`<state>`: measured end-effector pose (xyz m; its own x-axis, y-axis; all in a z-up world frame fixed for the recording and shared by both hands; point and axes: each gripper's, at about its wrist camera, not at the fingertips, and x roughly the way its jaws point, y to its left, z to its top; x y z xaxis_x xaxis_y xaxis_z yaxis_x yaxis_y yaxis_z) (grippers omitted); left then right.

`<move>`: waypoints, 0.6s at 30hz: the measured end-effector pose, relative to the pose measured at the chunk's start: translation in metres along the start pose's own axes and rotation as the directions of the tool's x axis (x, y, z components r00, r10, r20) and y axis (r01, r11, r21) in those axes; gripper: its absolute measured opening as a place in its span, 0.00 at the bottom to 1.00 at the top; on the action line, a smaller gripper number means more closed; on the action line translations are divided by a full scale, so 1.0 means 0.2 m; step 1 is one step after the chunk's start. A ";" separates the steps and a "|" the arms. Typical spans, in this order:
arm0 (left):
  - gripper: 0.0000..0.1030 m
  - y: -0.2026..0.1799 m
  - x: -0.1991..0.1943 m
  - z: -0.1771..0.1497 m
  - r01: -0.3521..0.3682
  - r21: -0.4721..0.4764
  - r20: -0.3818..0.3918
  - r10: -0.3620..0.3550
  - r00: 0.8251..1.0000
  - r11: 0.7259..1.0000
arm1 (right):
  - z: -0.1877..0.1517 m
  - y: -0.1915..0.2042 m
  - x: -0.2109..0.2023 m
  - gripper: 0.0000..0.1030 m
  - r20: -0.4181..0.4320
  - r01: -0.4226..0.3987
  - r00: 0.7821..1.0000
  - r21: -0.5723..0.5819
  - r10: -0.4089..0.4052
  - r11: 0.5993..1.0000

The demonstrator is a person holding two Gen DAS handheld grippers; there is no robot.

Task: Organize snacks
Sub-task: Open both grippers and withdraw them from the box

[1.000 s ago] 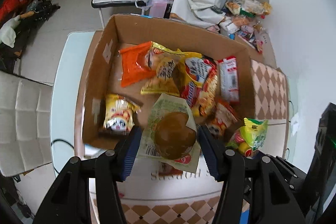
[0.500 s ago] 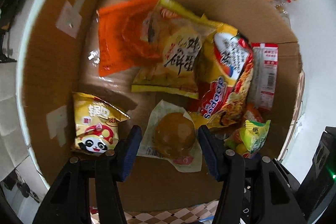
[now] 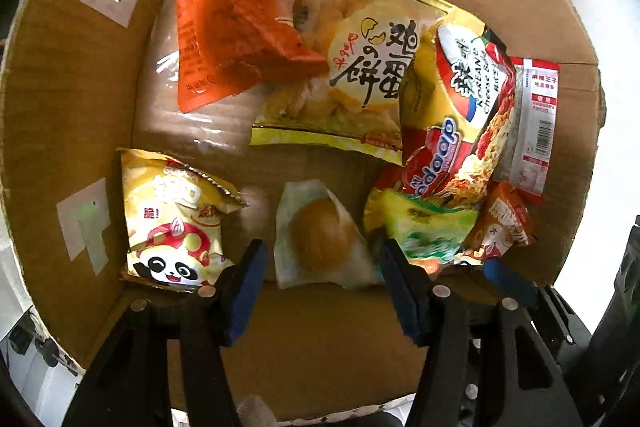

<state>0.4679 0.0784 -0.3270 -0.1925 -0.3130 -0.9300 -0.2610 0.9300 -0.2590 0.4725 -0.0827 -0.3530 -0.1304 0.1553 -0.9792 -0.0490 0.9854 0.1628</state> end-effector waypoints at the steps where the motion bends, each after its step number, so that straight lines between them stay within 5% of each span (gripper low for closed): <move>1: 0.57 0.00 -0.01 -0.01 0.001 0.000 0.005 -0.001 1.000 1.000 | 0.00 0.01 -0.01 0.84 0.005 0.004 1.000 -0.007 -0.004 1.000; 12: 0.60 -0.03 -0.23 -0.11 -0.063 0.054 0.126 0.056 0.990 0.997 | -0.06 -0.01 -0.13 0.86 0.048 0.059 0.997 -0.015 -0.058 0.998; 18: 0.60 -0.06 -0.38 -0.25 -0.153 0.099 0.267 0.122 0.956 0.983 | -0.14 -0.02 -0.26 0.87 0.128 0.089 0.988 -0.016 -0.087 0.996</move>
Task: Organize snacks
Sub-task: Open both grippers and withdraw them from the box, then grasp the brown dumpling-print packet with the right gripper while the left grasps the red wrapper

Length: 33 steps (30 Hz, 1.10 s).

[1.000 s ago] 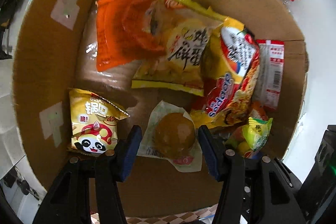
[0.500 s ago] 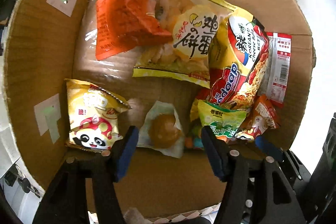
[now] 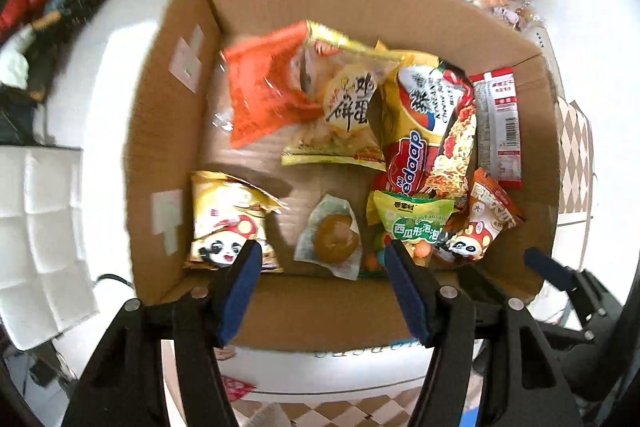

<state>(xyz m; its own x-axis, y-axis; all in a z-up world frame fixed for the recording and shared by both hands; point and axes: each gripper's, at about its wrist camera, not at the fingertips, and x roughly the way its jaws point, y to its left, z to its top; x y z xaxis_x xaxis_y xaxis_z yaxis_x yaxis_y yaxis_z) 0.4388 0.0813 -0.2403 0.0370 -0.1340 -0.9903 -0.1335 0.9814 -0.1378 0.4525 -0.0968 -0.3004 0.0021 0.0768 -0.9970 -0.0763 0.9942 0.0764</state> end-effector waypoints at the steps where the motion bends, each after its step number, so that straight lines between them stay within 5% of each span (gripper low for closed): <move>1: 0.60 0.00 -0.04 -0.03 -0.010 0.009 0.028 0.010 1.000 1.000 | -0.02 0.00 -0.03 0.87 0.016 0.009 1.000 -0.004 -0.009 1.000; 8: 0.60 -0.03 -0.20 -0.14 -0.059 0.029 0.169 0.053 0.984 0.998 | -0.14 -0.04 -0.24 0.87 0.125 0.044 0.991 -0.003 -0.043 0.999; 23: 0.60 -0.04 -0.46 -0.44 -0.047 0.028 0.302 0.037 0.953 0.998 | -0.43 0.00 -0.62 0.86 0.272 0.013 0.962 -0.031 -0.004 0.999; 28: 0.76 0.00 -0.51 -0.52 -0.048 -0.003 0.324 0.046 0.945 0.999 | -0.51 0.01 -0.66 0.86 0.265 -0.034 0.963 -0.041 0.043 0.999; 30: 0.93 0.04 -0.48 -0.54 -0.055 -0.030 0.321 0.062 0.945 0.998 | -0.53 0.00 -0.65 0.88 0.247 -0.062 0.967 -0.032 0.068 0.998; 33: 0.96 0.13 -0.42 -0.58 -0.012 -0.083 0.287 0.036 0.957 0.997 | -0.55 -0.01 -0.57 0.91 0.214 -0.074 0.974 -0.016 0.076 0.997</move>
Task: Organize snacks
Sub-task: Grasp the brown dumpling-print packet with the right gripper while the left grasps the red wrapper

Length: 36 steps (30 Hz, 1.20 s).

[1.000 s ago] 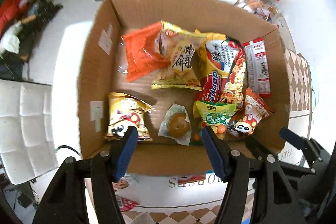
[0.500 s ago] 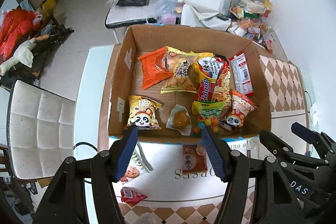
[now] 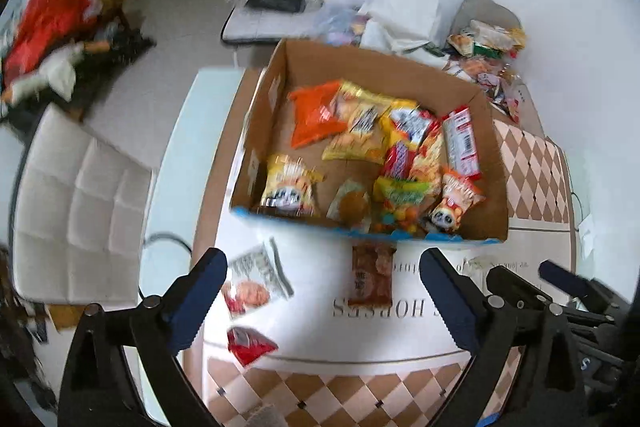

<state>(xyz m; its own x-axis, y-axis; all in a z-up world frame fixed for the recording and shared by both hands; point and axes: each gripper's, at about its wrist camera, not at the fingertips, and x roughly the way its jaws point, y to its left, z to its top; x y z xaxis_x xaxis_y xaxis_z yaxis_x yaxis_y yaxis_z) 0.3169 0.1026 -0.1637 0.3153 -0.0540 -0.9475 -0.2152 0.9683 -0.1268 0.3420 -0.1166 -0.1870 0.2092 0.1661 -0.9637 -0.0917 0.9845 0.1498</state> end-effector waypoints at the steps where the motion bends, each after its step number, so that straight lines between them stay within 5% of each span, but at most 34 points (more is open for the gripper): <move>1: 0.96 0.04 0.03 -0.03 -0.002 -0.022 -0.017 0.002 1.000 1.000 | -0.01 0.00 0.03 0.91 -0.014 -0.006 1.000 0.005 0.006 1.000; 9: 0.96 0.43 0.32 -0.35 -0.073 -0.278 -0.223 0.010 0.975 0.958 | -0.13 0.02 0.48 0.91 -0.186 -0.006 0.983 0.020 0.010 1.000; 16: 0.96 0.70 0.58 -0.59 -0.121 -0.534 -0.341 -0.082 0.936 0.837 | -0.16 0.11 0.81 0.91 -0.261 0.026 0.965 -0.004 -0.026 1.000; 20: 0.96 0.75 0.69 -0.67 -0.127 -0.601 -0.365 -0.130 0.922 0.789 | -0.15 0.18 0.93 0.91 -0.274 0.042 0.961 -0.031 -0.049 0.999; 28: 0.92 0.69 0.78 -0.71 -0.149 -0.563 -0.388 -0.100 0.916 0.813 | -0.16 0.28 1.10 0.91 -0.297 0.082 0.950 -0.044 -0.091 0.996; 32: 0.50 0.67 0.81 -0.71 -0.170 -0.524 -0.404 -0.068 0.912 0.834 | -0.16 0.29 1.16 0.81 -0.292 0.120 0.948 -0.042 -0.127 0.992; 36: 0.38 0.63 0.81 -0.70 -0.185 -0.476 -0.407 -0.029 0.913 0.860 | -0.18 0.32 1.18 0.58 -0.282 0.149 0.945 -0.080 -0.165 0.986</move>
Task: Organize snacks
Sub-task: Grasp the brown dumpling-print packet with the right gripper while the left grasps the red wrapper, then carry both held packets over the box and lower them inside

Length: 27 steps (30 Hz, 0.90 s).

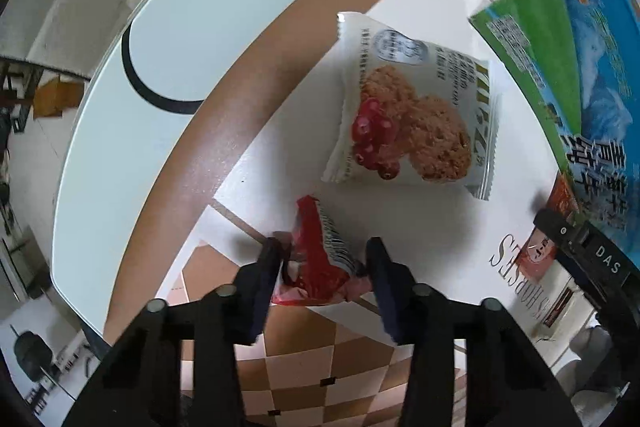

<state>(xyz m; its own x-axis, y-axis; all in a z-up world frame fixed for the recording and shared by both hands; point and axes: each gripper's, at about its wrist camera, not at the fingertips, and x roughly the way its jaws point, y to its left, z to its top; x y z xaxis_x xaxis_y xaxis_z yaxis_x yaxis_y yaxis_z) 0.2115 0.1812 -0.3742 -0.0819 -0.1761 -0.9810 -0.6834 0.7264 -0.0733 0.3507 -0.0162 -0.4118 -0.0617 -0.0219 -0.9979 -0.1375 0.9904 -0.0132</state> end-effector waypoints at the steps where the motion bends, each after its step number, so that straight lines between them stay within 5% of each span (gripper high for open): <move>1: 0.38 -0.02 0.00 -0.01 -0.005 0.013 0.000 0.005 1.000 1.000 | -0.01 0.01 0.01 0.58 0.001 0.013 1.000 -0.012 -0.013 1.000; 9: 0.37 -0.19 0.04 -0.17 -0.032 0.144 -0.028 0.037 0.999 0.989 | -0.25 -0.07 0.10 0.58 -0.094 -0.029 0.995 -0.032 0.026 0.999; 17: 0.37 -0.38 0.09 -0.35 -0.087 0.300 -0.011 0.094 0.996 0.950 | -0.50 -0.23 0.19 0.58 -0.150 -0.017 0.989 -0.002 0.016 1.000; 27: 0.38 -0.67 0.09 -0.32 -0.150 0.378 0.038 0.146 0.989 0.913 | -0.48 -0.22 0.23 0.63 -0.147 0.012 0.989 0.001 -0.012 1.000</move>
<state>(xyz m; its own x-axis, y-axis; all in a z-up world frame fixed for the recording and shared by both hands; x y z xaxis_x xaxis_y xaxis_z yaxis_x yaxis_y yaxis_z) 0.2550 0.0393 -0.3713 -0.1533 -0.0425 -0.9873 -0.3375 0.9413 0.0119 0.2586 -0.0740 -0.4513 -0.2044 -0.0532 -0.9774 -0.1368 0.9903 -0.0253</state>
